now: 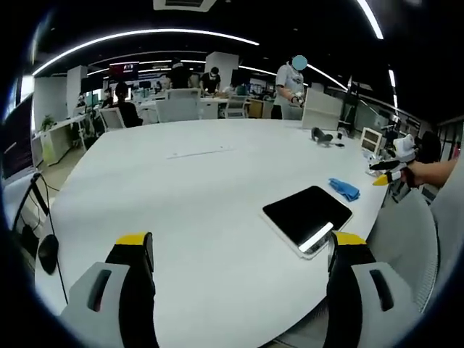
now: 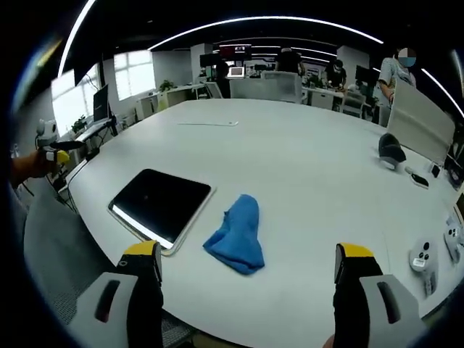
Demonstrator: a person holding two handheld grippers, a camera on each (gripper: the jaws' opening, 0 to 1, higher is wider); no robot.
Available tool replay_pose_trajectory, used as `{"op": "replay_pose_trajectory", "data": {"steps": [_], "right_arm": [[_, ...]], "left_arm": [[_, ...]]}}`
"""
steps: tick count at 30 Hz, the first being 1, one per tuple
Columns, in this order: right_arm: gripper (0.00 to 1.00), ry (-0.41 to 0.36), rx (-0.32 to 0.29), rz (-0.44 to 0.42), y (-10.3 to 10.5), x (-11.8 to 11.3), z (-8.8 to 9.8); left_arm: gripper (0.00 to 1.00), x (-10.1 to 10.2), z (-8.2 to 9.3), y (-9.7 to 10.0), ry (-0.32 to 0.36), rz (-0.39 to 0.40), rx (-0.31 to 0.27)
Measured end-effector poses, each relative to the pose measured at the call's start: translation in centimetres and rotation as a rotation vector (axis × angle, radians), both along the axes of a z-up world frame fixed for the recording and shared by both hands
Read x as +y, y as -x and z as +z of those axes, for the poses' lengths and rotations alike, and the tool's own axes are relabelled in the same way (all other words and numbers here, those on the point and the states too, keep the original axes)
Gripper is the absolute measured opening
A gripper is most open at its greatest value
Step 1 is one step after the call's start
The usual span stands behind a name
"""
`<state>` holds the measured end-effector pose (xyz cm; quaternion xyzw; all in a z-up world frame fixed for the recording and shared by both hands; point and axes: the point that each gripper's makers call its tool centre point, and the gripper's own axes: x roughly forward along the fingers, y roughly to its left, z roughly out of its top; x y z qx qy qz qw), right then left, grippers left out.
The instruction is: Wipe the mirror surface with the cleaning cloth until all visible marks leave the cleaned area.
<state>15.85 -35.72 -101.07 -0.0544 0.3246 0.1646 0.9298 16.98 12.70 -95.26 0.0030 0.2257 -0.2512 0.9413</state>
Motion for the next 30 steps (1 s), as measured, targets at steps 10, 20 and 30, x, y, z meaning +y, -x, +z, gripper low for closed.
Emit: {"op": "replay_pose_trajectory", "data": {"steps": [10,20,30], "right_arm": [[0.98,-0.003,-0.009,0.005,-0.2,-0.2,0.6],[0.96,-0.007,-0.013,-0.017,-0.6,-0.2,0.8],[0.85,0.074,-0.008,-0.011,-1.8,0.8,1.4]], "left_arm": [[0.99,-0.2,0.1,0.3,-0.037,-0.008,-0.026],[0.99,0.0,0.6,0.4,-0.039,-0.007,-0.051],[0.99,-0.8,0.6,0.6,-0.039,-0.015,-0.050]]}}
